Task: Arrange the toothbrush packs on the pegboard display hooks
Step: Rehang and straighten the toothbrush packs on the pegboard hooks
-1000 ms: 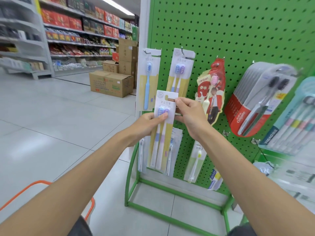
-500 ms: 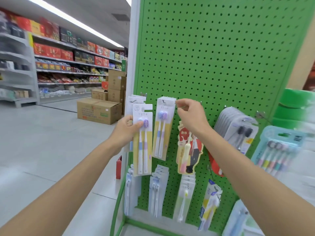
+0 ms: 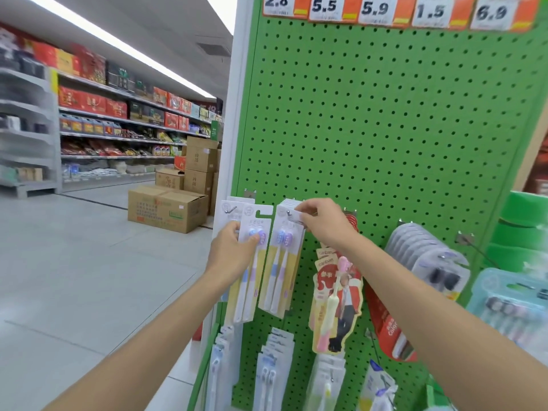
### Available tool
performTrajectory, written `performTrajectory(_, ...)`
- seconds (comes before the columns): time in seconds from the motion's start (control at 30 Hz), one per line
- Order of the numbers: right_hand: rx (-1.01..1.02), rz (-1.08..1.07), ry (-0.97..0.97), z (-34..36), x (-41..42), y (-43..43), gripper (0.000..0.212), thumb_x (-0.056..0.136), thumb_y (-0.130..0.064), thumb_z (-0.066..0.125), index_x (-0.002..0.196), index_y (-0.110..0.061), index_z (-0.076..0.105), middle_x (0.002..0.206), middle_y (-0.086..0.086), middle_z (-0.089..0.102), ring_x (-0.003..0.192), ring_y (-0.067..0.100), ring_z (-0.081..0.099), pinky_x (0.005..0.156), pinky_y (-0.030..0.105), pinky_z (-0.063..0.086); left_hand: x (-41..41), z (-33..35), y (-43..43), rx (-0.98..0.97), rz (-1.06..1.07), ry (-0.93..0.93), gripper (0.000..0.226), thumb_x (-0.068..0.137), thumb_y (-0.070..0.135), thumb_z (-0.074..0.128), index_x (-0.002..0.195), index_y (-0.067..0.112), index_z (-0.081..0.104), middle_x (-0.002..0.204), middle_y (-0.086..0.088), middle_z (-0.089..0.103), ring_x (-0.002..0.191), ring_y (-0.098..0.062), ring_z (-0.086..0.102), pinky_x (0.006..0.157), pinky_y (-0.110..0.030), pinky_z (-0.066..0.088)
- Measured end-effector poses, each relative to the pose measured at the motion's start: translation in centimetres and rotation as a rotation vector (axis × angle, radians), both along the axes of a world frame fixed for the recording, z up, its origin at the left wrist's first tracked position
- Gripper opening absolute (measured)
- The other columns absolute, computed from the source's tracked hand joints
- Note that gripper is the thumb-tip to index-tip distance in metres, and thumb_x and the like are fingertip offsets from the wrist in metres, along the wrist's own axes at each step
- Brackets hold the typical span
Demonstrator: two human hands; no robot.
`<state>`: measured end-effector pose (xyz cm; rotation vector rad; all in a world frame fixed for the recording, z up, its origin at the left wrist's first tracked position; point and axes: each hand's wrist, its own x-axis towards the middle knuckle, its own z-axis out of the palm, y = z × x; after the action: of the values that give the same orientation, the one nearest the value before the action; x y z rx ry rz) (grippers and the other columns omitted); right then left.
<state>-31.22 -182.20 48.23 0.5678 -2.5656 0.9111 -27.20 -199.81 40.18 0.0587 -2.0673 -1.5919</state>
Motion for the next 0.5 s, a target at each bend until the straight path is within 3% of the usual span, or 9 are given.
performTrajectory(0.1,-0.008,0.024,-0.049,0.4,-0.2,0.4,0.018,0.099,-0.010,0.051,0.104,-0.017,0.066,0.096,0.003,0.067,0.077,0.021,0.061,0.073,0.035,0.054,-0.6,0.2,-0.2,-0.017,0.077,0.036,0.015,0.094,0.031,0.063,0.104,0.020,0.060,0.100,0.003,0.069,0.091,-0.018,0.066,0.086,-0.045,0.054)
performTrajectory(0.23,0.014,0.079,-0.086,1.0,0.1,0.7,0.020,0.101,-0.010,0.046,0.101,-0.017,0.065,0.089,-0.001,0.064,0.073,0.016,0.053,0.074,0.040,0.052,-1.4,0.2,-0.2,-0.039,0.068,0.025,0.018,0.096,0.032,0.060,0.110,0.022,0.058,0.105,0.005,0.067,0.094,-0.018,0.064,0.087,-0.043,0.053)
performTrajectory(0.4,0.043,0.105,-0.108,1.5,0.4,0.7,0.025,0.101,-0.008,0.043,0.098,-0.014,0.067,0.090,0.005,0.069,0.075,0.019,0.054,0.079,0.044,0.053,-2.1,0.2,-0.2,0.077,-0.140,0.008,0.012,0.095,0.025,0.063,0.107,0.026,0.061,0.104,0.008,0.071,0.099,-0.014,0.067,0.095,-0.042,0.051)
performTrajectory(0.5,0.030,0.114,-0.119,1.4,0.4,0.6,0.024,0.101,-0.008,0.044,0.098,-0.013,0.067,0.098,0.012,0.071,0.077,0.019,0.056,0.084,0.049,0.053,-2.2,0.4,-0.2,0.123,-0.301,-0.027,0.017,0.098,0.019,0.059,0.115,0.020,0.060,0.112,0.002,0.072,0.104,-0.015,0.067,0.088,-0.032,0.052)
